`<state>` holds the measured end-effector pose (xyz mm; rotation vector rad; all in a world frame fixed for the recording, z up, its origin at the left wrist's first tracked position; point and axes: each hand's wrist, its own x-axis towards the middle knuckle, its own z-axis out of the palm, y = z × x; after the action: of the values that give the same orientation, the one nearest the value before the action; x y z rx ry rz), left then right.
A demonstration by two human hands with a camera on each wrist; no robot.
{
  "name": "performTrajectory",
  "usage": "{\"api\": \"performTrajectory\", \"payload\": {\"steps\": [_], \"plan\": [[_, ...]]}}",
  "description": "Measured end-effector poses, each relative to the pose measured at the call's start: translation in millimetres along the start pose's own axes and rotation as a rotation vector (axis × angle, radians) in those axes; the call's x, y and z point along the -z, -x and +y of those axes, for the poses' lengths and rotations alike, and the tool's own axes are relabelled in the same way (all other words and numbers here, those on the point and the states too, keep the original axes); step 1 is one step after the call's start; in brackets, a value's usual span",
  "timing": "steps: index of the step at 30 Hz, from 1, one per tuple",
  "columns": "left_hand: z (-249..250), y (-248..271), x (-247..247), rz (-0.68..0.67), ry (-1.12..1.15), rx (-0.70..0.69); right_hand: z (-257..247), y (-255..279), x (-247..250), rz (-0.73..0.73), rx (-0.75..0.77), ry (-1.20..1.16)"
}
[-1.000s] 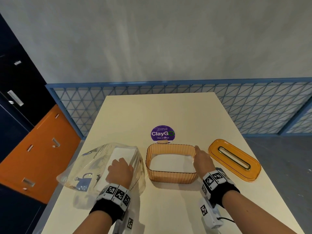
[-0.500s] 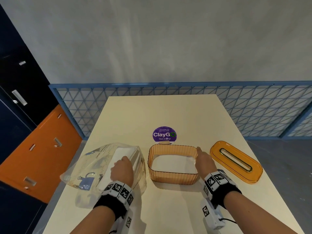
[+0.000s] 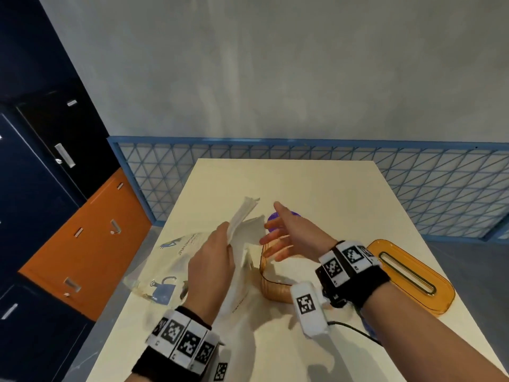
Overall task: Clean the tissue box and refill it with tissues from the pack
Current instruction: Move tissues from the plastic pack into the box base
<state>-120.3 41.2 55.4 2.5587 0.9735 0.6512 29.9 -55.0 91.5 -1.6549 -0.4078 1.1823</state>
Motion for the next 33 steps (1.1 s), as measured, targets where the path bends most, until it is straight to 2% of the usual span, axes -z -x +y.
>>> {"api": "performTrajectory", "payload": {"steps": [3, 5, 7, 9, 11, 13, 15, 18, 19, 21, 23, 26, 28, 30, 33], "plan": [[1, 10, -8, 0.014, 0.086, -0.033, -16, -3, -11, -0.215, -0.049, -0.137], [-2, 13, -10, 0.036, 0.107, -0.076, -22, -3, -16, -0.261, -0.068, -0.137], [-9, 13, -14, 0.065, 0.086, -0.194, -26, -3, -20, -0.244, -0.075, -0.113], [-18, 14, -18, 0.032, 0.038, -0.276, -27, -4, -22, -0.184, -0.063, -0.086], [-27, 15, -18, -0.059, 0.030, -0.308, -27, -6, -22, -0.124, -0.024, -0.012], [-38, 19, -20, -0.060, 0.097, -0.305, -25, -7, -20, -0.050, 0.086, 0.125], [-44, 23, -15, -0.023, 0.333, -0.173, -21, -6, -15, -0.011, 0.217, 0.219], [-50, 13, -5, 0.127, 0.813, 0.264, -10, -5, -8, -0.032, 0.300, 0.226], [-53, 6, -3, 0.099, 0.984, 0.400, -7, -5, -7, -0.041, 0.310, 0.199], [-61, -6, 0, -0.039, 1.301, 0.563, 0, -6, -6, -0.059, 0.315, 0.149], [-68, -15, 1, -0.129, 1.443, 0.576, 5, -6, -7, -0.066, 0.316, 0.131], [-68, -21, 5, -0.187, 1.445, 0.482, 13, -8, -10, -0.092, 0.323, 0.084], [-63, -22, 8, -0.168, 1.389, 0.457, 16, -8, -13, -0.099, 0.339, 0.058], [-60, -21, 9, -0.093, 1.302, 0.448, 19, -6, -16, -0.066, 0.373, 0.062], [-65, -19, 10, -0.038, 1.160, 0.364, 29, -11, -15, 0.113, 0.455, 0.203]]}}
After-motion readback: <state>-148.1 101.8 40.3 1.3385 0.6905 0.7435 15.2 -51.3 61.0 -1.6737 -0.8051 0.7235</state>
